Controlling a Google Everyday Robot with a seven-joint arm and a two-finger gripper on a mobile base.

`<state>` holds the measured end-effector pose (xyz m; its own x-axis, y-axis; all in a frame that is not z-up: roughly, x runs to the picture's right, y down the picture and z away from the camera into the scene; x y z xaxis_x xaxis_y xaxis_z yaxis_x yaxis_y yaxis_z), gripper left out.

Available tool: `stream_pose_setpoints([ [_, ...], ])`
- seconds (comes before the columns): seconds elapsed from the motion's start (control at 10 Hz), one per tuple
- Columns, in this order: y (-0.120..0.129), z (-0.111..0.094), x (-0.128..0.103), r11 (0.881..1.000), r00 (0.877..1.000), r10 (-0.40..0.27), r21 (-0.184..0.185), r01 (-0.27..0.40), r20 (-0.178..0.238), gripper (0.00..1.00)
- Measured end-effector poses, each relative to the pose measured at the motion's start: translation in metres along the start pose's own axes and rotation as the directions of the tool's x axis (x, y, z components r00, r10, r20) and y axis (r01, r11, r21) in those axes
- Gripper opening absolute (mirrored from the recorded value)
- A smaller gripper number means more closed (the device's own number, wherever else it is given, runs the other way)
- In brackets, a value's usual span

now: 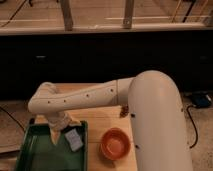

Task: Place sponge in tray

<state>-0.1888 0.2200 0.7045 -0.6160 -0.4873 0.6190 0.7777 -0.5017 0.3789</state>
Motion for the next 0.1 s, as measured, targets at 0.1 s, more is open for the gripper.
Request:
stream_pose_setpoints([
  [0.1, 0.0000, 0.0000, 0.0000, 1.000, 1.000, 0.000, 0.000, 0.000, 0.000, 0.80],
])
